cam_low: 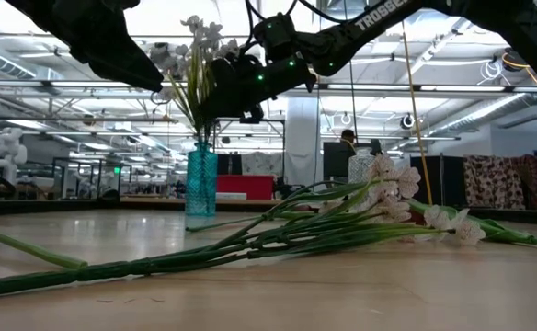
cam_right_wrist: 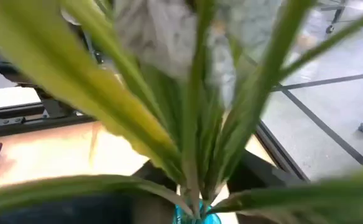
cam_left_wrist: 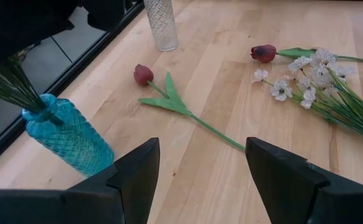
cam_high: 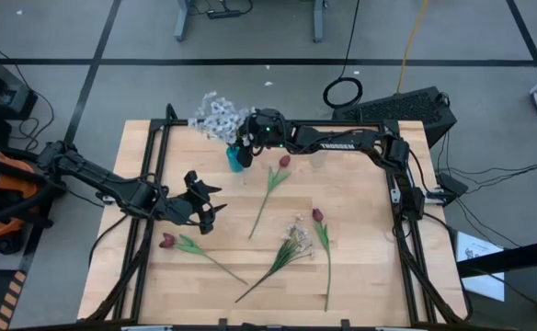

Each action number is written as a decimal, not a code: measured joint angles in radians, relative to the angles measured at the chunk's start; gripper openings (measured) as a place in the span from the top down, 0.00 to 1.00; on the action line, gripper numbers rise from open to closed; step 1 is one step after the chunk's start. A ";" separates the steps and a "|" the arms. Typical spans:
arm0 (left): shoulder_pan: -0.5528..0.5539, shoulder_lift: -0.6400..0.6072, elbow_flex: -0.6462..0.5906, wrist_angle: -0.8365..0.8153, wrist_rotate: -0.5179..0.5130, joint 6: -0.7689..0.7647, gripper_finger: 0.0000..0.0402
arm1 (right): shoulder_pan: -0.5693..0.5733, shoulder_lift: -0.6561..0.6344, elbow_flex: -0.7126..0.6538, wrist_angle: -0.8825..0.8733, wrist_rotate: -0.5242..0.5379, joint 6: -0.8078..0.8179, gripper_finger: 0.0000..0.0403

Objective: Sort flowers into vase by color
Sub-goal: Put the top white flowers into the blue vase

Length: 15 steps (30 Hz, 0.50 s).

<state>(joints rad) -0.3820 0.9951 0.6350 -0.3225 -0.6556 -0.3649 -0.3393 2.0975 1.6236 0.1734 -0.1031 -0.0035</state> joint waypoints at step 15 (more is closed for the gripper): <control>0.000 0.000 0.000 -0.005 0.015 0.001 0.39 | -0.010 -0.014 0.000 -0.088 0.004 0.003 0.25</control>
<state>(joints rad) -0.3820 0.9953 0.6350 -0.3277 -0.6403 -0.3637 -0.3492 2.0838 1.6237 0.0854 -0.0990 -0.0002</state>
